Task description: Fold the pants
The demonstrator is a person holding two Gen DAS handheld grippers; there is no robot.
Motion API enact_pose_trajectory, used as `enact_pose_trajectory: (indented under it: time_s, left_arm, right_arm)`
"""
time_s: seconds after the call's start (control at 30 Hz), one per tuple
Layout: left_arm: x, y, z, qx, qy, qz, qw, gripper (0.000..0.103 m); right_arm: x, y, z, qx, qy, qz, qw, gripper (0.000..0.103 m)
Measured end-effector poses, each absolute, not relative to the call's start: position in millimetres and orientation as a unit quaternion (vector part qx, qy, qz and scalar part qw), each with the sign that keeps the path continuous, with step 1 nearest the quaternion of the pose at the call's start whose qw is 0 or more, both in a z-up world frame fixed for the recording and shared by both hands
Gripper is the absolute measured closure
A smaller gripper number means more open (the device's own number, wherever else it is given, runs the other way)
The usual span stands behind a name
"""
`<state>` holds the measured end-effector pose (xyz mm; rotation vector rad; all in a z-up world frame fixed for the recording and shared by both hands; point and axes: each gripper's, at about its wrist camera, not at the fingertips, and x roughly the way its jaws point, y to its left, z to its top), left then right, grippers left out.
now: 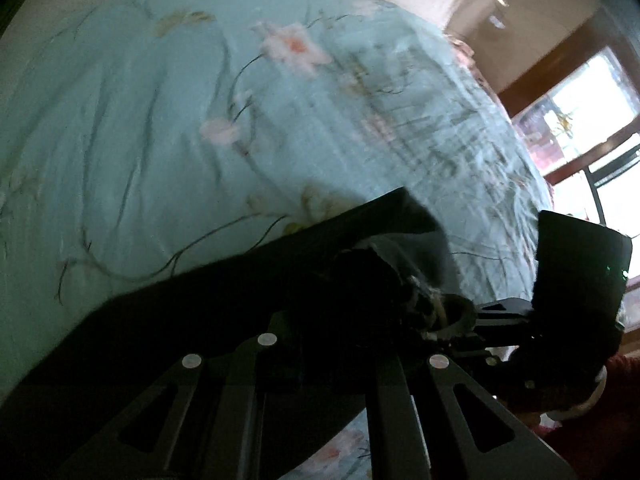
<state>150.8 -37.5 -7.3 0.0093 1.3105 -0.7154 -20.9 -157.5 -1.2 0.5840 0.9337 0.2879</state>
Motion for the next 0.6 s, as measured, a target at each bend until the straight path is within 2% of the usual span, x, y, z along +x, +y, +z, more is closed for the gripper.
enact_pose_trajectory:
  time_s: [0.17, 0.43, 0.47, 0.5, 0.6]
  left_arm:
    - [149.7, -23.5, -21.2, -0.011, 0.605, -0.290, 0.742, 0.097]
    - [137.5, -1.7, -29.6, -0.040, 0.612, -0.230, 0.756, 0.096]
    - [135.6, 2.9, -28.9, -0.050, 0.612, -0.221, 0.757, 0.096]
    - [132.7, 9.6, -27.9, -0.063, 0.611, -0.209, 0.761, 0.096]
    - [122.5, 24.8, -24.7, -0.089, 0.607, -0.184, 0.768, 0.094]
  right_arm:
    - [-14.7, -147.9, -12.6, 0.246, 0.471, 0.121, 0.838, 0.092]
    - [-7.6, -145.8, -25.1, 0.246, 0.502, 0.106, 0.822, 0.084]
    - [-7.8, -145.2, -24.8, 0.246, 0.504, 0.107, 0.821, 0.079]
    - [-6.6, -143.2, -24.4, 0.247, 0.506, 0.111, 0.819, 0.069]
    - [-6.2, -133.4, -22.1, 0.230, 0.511, 0.120, 0.819, 0.057]
